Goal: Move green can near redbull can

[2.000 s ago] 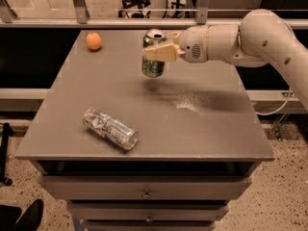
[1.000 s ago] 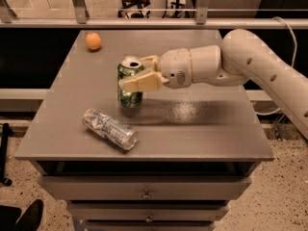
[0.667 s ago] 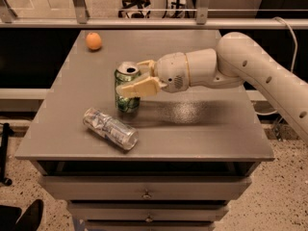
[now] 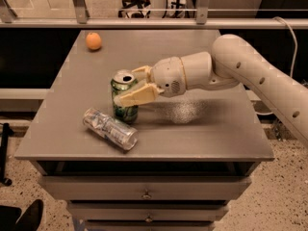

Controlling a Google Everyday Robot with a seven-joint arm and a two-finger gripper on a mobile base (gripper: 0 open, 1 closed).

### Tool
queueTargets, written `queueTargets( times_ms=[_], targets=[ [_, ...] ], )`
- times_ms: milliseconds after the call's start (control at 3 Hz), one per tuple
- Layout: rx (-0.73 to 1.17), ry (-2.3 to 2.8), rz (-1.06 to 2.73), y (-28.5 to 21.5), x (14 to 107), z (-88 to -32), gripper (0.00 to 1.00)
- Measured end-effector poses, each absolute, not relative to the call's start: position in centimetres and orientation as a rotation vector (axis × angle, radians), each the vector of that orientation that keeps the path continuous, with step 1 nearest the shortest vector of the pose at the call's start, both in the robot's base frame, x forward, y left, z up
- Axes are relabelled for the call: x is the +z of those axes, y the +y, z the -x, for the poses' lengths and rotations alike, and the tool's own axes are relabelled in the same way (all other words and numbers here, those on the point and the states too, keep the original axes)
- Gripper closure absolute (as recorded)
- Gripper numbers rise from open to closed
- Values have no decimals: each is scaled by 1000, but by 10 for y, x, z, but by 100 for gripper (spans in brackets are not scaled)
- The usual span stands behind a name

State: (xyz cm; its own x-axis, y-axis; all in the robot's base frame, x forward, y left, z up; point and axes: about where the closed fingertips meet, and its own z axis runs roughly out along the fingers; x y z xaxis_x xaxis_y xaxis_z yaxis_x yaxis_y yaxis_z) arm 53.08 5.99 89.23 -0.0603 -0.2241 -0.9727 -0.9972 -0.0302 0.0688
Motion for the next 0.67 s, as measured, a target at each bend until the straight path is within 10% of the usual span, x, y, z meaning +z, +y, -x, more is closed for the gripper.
queueTargets(
  times_ms=[667],
  targets=[
    [1162, 1394, 1420, 55, 890, -527, 0]
  ],
)
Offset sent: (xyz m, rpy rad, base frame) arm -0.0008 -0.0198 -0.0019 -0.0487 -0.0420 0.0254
